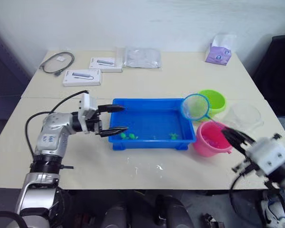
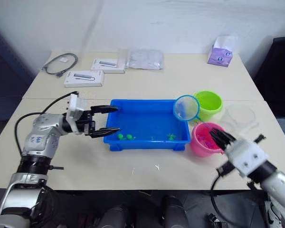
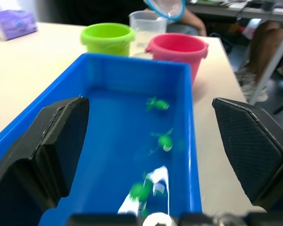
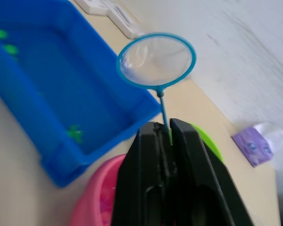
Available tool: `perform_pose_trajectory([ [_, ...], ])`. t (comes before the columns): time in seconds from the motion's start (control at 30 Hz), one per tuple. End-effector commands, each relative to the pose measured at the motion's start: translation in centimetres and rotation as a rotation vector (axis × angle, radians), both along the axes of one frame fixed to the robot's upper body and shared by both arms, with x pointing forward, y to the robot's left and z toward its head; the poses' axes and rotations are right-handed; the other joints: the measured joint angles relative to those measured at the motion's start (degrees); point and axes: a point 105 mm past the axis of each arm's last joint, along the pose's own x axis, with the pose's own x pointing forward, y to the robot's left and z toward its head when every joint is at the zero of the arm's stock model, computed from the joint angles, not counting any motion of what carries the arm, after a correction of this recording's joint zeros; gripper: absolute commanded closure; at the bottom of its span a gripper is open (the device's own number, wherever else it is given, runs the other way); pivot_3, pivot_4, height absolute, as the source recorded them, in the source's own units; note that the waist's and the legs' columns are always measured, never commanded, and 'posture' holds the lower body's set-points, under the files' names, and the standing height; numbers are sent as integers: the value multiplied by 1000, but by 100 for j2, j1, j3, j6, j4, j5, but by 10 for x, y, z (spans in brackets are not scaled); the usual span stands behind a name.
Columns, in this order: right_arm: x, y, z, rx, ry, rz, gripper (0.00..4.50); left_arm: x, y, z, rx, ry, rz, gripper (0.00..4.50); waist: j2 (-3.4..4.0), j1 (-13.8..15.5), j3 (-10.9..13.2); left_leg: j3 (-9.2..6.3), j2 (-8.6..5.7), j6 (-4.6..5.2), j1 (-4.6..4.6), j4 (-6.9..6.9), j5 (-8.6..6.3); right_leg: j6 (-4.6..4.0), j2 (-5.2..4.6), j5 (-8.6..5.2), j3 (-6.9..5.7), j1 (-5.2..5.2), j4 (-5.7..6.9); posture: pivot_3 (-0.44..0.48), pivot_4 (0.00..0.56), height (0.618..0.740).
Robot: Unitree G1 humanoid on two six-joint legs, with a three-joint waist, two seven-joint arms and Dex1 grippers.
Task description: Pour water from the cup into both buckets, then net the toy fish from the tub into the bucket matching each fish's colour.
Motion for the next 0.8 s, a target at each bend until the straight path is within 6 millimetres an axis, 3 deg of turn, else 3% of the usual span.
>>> perform_pose_trajectory([
  [0.03, 10, 14, 4, -23, 97, 38, 4500, -2, 19, 4, 22, -29, 42, 14, 0, 30, 0, -4, -1, 1, -4, 0, 0, 0, -2, 0, -6, -1, -2, 0, 150, 740],
  [0.17, 28, 12, -4, -285, 230, 65, 4500, -10, 32, 1, 57, -15, 62, 14, 2, 65, 1, -13, -2, 4, -19, -4, -3, 0, -3, 0, -27, -5, -13, 0, 150, 740],
  [0.33, 46, 3, -5, -645, 223, 152, 4500, -17, 19, -1, 68, -1, 20, 14, 1, 122, 1, -15, -10, 15, -30, -1, -6, 8, -3, 4, -43, -3, -34, 0, 150, 740],
  [0.67, 70, 15, -8, -888, 308, 279, 4500, -17, -1, 2, 104, -1, -54, 14, 3, 61, 2, -6, -10, 15, -31, -2, -7, 17, 5, 9, -62, -3, -43, 0, 150, 740],
  [0.8, 68, 26, -2, -978, 355, 352, 4500, -15, -4, 2, 105, -12, -68, 14, 5, 26, 4, -8, -11, 15, -32, -2, -7, 17, 5, 9, -69, -2, -41, 0, 150, 740],
])
